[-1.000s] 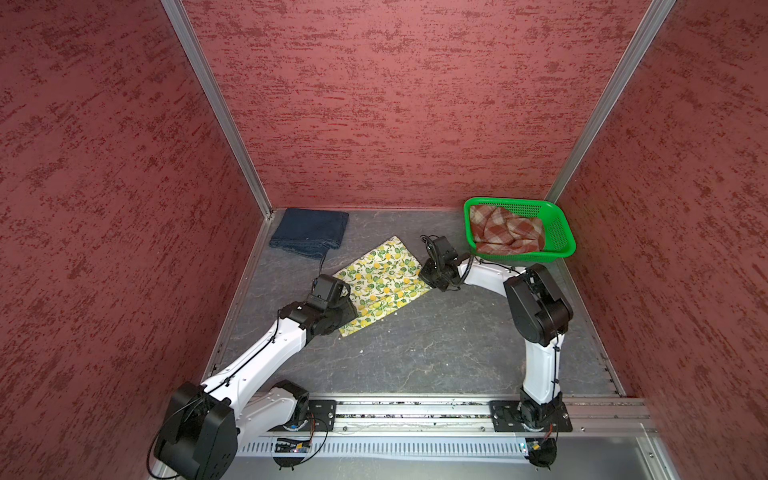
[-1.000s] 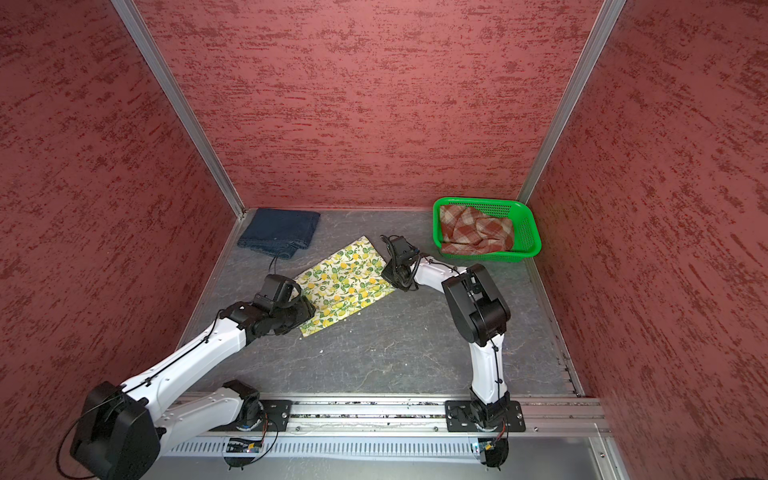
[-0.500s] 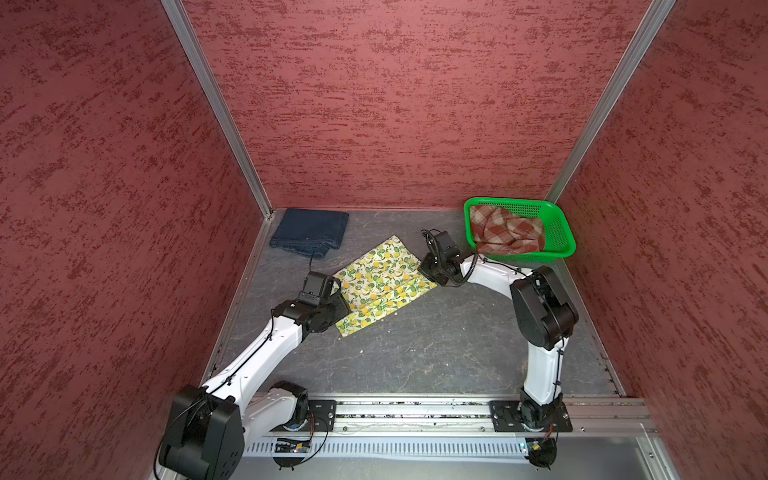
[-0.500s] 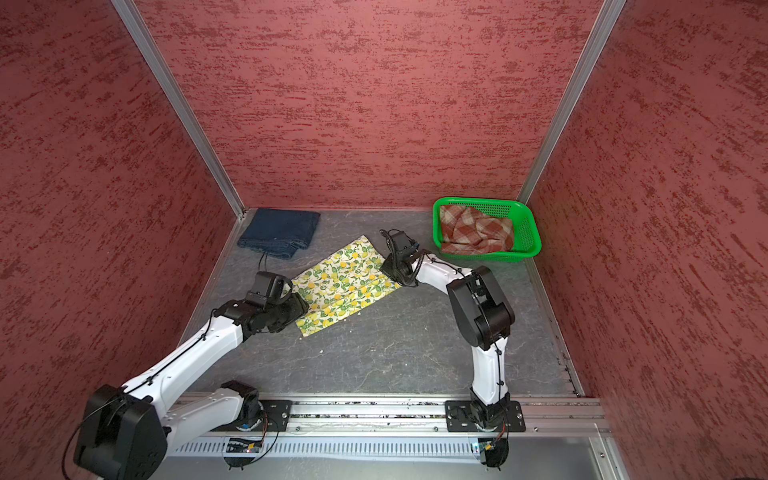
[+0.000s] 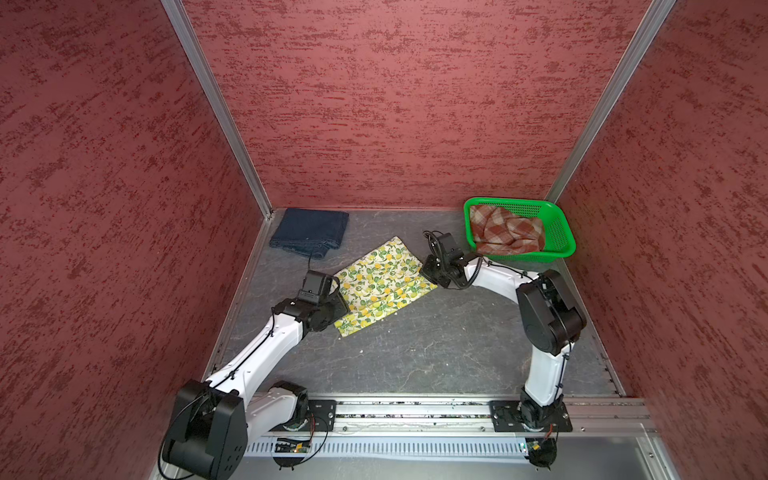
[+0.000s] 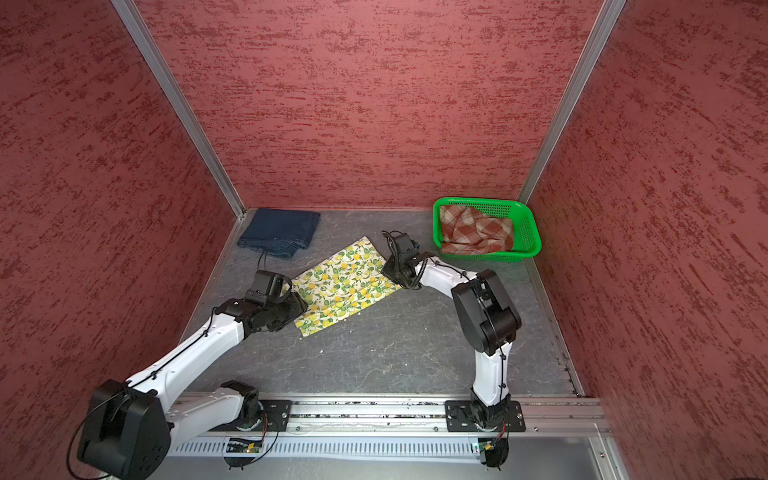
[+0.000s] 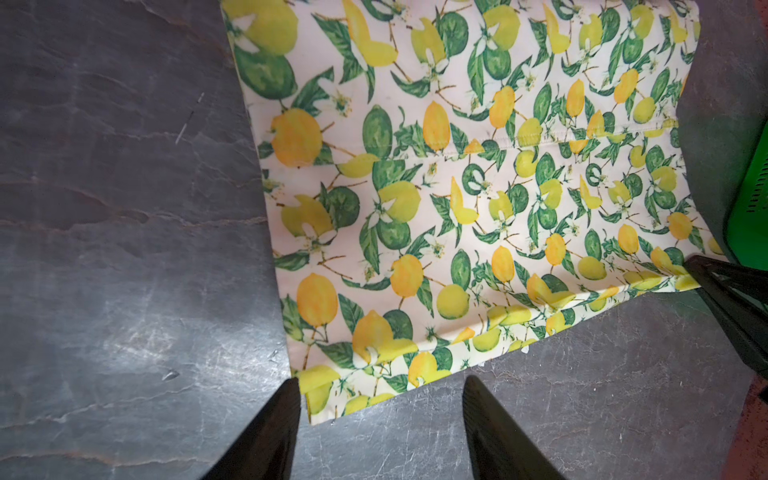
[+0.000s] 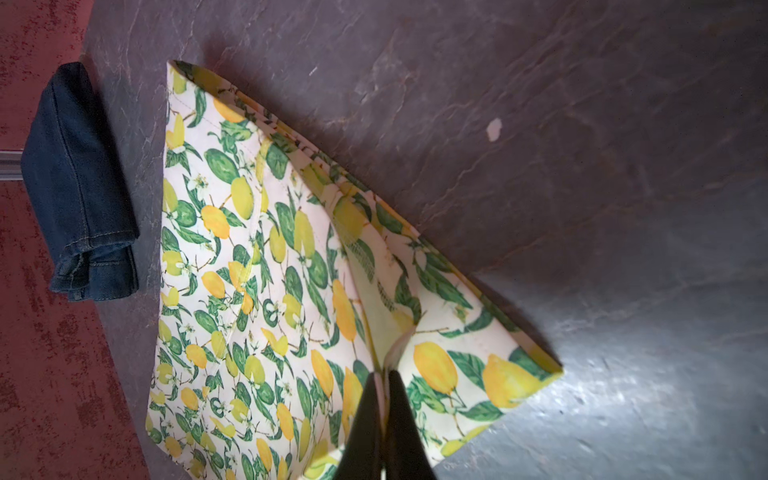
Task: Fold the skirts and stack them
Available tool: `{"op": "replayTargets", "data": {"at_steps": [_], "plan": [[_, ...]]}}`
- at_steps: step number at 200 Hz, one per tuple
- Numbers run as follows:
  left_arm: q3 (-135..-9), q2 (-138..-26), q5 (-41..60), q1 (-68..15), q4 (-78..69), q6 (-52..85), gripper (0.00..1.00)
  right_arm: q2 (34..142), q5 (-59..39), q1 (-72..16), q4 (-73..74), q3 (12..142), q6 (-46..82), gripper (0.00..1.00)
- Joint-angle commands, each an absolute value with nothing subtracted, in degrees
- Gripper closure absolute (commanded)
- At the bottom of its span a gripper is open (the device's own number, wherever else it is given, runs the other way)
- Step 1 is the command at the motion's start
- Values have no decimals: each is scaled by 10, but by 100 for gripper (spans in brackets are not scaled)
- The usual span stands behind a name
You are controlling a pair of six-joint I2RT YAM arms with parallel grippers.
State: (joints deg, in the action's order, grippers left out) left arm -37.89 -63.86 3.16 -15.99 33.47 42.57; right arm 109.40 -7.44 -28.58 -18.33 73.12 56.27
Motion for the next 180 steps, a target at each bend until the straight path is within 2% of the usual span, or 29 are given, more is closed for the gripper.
{"op": "replayTargets", "data": {"at_steps": [1,68,131,161,180], "plan": [[-375,-643,38,-154,343,419,37,1071,-80,-284,-176,733,558,100],[-284,-633,149,-114,282,483,42,1076,-97,-284,-147,716,559,100],[-254,-650,171,-80,199,504,44,1073,-102,-283,-140,708,556,100],[-262,-669,168,-74,197,493,52,1072,-103,-283,-138,704,558,100],[-261,-682,166,-67,194,485,63,1073,-103,-284,-136,704,558,100]]}}
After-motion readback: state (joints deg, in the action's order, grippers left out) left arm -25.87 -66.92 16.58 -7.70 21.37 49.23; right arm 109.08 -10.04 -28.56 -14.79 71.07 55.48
